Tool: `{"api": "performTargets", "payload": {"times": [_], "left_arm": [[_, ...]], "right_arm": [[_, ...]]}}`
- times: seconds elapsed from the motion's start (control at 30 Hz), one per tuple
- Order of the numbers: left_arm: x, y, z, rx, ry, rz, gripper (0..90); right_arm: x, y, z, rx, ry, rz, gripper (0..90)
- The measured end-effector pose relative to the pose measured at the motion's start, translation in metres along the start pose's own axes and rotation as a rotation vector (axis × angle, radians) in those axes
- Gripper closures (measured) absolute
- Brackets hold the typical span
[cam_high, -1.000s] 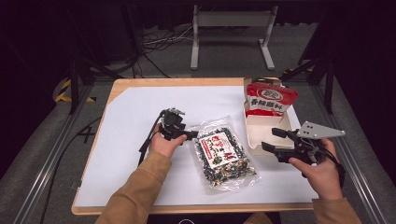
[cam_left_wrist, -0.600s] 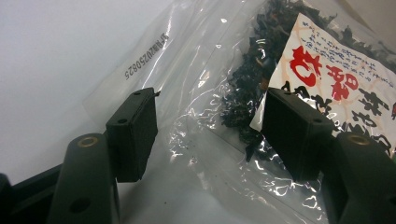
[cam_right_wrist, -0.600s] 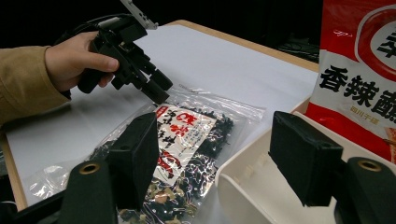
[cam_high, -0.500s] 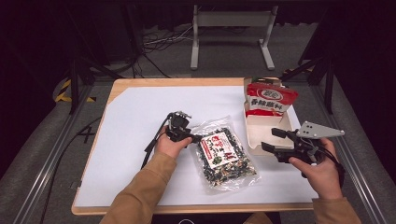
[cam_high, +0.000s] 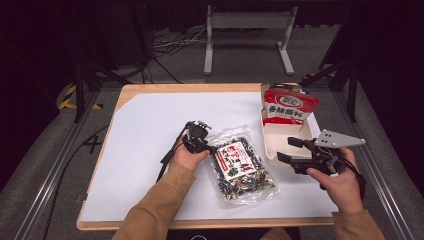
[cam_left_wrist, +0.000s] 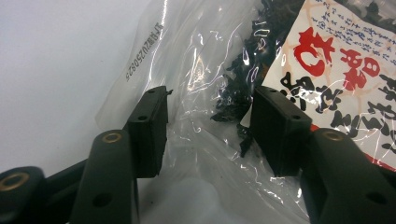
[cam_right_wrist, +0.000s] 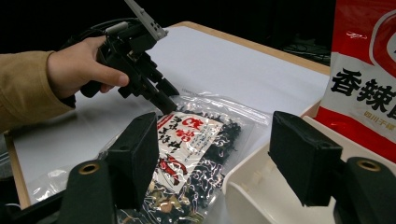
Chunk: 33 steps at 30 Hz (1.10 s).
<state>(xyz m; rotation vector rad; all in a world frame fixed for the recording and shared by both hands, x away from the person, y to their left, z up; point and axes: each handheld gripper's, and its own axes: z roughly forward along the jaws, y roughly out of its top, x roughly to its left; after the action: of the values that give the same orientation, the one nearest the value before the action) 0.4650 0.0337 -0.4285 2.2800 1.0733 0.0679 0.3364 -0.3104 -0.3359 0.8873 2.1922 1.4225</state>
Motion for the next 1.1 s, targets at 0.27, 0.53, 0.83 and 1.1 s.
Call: {"api": "performTargets", "payload": {"times": [0.27,0.53,0.83,1.1], "left_arm": [[-0.004,0.0,0.001,0.0,0.04,0.007,63.0],[0.002,-0.004,0.001,-0.046,0.027,-0.04,79.6],[0.004,-0.007,0.0,-0.076,0.015,-0.066,84.6],[0.0,-0.005,-0.013,-0.122,0.021,-0.037,86.9]], "right_arm": [[0.001,0.001,0.002,-0.008,0.012,-0.005,33.2],[0.0,0.001,0.003,-0.014,0.015,-0.004,33.5],[-0.001,0.0,0.002,-0.014,0.014,-0.001,34.0],[-0.001,0.0,0.001,-0.014,0.014,0.002,34.2]]}}
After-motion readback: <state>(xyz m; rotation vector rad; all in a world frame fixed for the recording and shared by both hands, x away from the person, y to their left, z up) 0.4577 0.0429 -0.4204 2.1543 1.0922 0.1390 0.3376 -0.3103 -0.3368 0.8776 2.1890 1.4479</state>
